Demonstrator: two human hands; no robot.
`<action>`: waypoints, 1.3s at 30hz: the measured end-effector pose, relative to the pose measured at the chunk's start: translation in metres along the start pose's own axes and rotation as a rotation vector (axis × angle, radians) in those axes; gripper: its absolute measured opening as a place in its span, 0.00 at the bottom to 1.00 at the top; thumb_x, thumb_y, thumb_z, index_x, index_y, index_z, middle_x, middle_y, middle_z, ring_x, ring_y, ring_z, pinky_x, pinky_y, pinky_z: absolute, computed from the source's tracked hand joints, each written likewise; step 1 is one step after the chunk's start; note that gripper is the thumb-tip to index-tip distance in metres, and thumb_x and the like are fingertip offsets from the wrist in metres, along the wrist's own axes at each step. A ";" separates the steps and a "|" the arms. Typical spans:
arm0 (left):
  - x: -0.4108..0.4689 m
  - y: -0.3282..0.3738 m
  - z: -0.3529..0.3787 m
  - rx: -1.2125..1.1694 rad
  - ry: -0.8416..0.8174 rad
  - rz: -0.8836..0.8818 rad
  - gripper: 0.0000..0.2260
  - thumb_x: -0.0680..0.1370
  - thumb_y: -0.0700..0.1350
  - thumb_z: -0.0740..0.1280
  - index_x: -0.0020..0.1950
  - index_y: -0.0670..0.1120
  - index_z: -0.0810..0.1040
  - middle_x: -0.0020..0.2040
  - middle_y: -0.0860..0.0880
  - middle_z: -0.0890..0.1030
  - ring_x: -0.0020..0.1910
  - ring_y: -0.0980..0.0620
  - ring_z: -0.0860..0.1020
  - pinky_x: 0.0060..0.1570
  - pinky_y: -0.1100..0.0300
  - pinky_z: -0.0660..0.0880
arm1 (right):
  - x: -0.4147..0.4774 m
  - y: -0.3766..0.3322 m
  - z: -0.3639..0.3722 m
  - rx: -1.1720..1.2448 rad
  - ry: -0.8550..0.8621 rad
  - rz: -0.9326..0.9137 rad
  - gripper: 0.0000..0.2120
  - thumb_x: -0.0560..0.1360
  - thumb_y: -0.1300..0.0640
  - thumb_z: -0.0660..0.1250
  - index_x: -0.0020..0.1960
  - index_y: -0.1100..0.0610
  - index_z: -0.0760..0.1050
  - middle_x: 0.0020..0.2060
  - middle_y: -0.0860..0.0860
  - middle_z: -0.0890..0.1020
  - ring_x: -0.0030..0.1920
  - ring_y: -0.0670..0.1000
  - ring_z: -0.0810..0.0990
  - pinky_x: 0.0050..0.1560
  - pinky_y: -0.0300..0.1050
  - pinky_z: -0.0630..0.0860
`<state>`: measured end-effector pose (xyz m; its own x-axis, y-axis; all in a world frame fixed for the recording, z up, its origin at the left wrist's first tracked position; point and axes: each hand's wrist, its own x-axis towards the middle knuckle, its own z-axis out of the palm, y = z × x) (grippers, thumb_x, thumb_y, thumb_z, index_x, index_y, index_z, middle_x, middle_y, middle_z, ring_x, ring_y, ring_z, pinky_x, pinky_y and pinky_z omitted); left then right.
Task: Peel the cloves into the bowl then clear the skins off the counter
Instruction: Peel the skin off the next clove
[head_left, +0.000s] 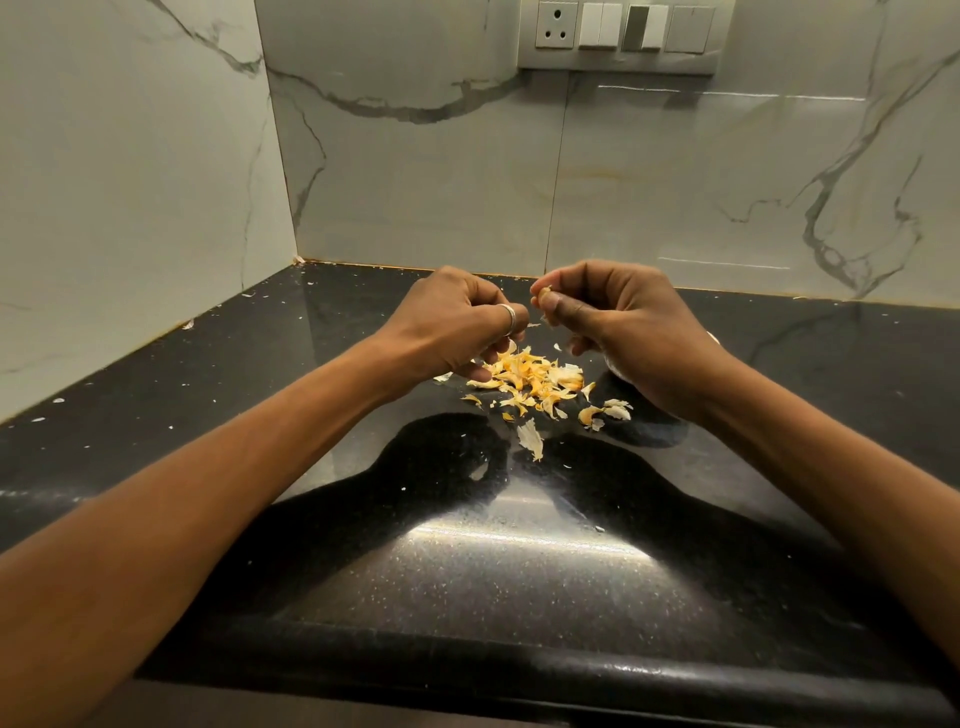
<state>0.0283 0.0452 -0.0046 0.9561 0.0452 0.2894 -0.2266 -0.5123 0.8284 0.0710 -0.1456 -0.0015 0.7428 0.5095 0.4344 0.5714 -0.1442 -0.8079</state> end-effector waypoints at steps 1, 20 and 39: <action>0.000 0.000 0.000 0.015 0.009 0.007 0.11 0.80 0.44 0.67 0.42 0.40 0.83 0.36 0.46 0.81 0.33 0.53 0.79 0.36 0.54 0.83 | 0.000 0.001 0.000 -0.014 0.003 -0.004 0.07 0.79 0.62 0.67 0.56 0.59 0.80 0.47 0.56 0.84 0.42 0.44 0.80 0.39 0.36 0.78; 0.000 0.003 -0.002 -0.042 0.029 0.131 0.04 0.79 0.38 0.69 0.50 0.39 0.83 0.43 0.40 0.83 0.33 0.55 0.79 0.32 0.57 0.81 | 0.004 0.007 0.001 -0.317 0.050 -0.176 0.07 0.75 0.58 0.74 0.52 0.58 0.83 0.40 0.49 0.85 0.38 0.44 0.84 0.38 0.37 0.80; -0.003 0.005 -0.003 -0.074 0.040 0.118 0.05 0.80 0.39 0.67 0.47 0.39 0.81 0.39 0.44 0.79 0.35 0.53 0.78 0.33 0.55 0.82 | -0.003 -0.005 0.000 0.203 -0.024 0.018 0.11 0.70 0.62 0.72 0.52 0.63 0.80 0.44 0.62 0.85 0.42 0.53 0.85 0.45 0.41 0.83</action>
<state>0.0238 0.0453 -0.0002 0.9141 0.0233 0.4048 -0.3516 -0.4517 0.8199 0.0660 -0.1464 0.0009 0.7422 0.5290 0.4116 0.4743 0.0194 -0.8802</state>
